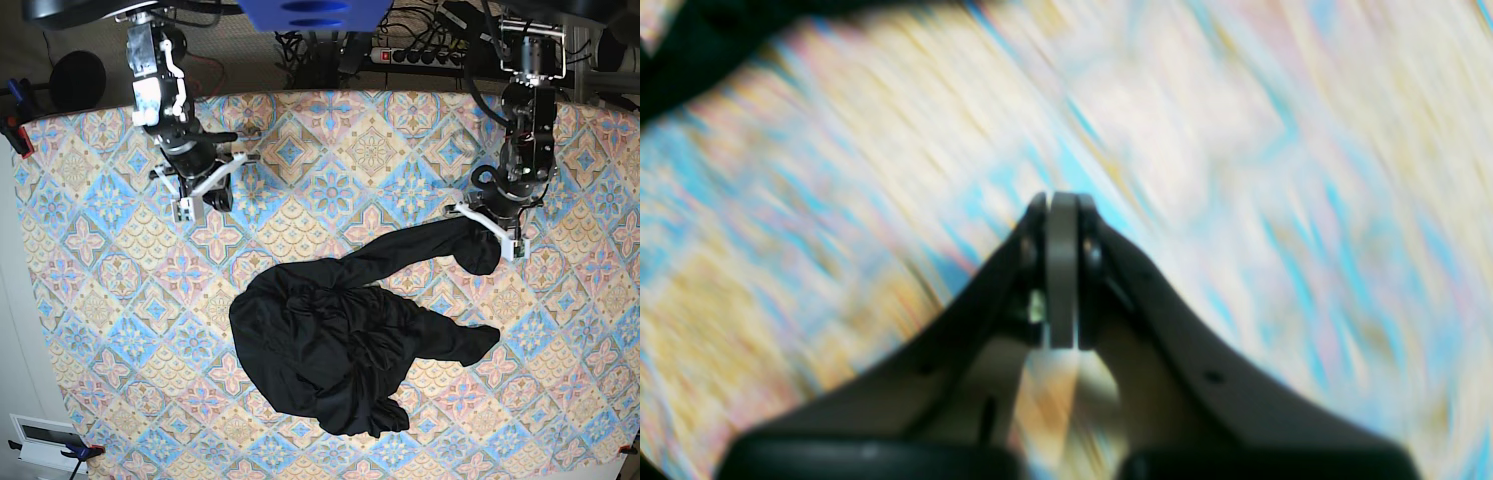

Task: Layout the t-shirt on the table in an organized manner, then fold the t-shirt properly
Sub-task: 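Pull the grasped shirt edge away from the heap with the left gripper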

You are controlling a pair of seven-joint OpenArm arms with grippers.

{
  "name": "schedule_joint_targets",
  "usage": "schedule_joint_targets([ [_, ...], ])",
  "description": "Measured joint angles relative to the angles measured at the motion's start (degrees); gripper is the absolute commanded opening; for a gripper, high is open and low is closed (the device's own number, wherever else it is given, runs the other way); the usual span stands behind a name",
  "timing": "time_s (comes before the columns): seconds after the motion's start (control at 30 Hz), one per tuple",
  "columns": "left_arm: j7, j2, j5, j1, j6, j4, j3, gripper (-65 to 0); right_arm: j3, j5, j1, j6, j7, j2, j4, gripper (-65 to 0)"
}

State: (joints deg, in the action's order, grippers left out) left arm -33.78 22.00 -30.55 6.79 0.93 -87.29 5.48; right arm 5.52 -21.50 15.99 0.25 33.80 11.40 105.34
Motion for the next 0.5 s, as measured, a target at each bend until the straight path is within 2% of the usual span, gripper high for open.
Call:
schedule_joint_targets([
  [0.23, -0.57, 5.01, -5.62, 12.0, -0.92, -6.58, 11.72, -65.0, 4.15, -0.24, -3.96, -0.02, 0.31, -0.07, -5.05, -58.4],
  [0.37, -0.5, 5.64, -7.04, 18.84, 0.07, -10.91, 18.64, -65.0, 5.73, -0.2, -8.83, -0.31, 0.26, 0.07, -9.16, -55.5],
  [0.5, -0.57, 5.79, -6.56, 22.84, -0.87, -11.54, 25.49, -65.0, 6.29, -0.26, -12.63, 0.09, -0.46, -0.02, -12.0, -53.8],
])
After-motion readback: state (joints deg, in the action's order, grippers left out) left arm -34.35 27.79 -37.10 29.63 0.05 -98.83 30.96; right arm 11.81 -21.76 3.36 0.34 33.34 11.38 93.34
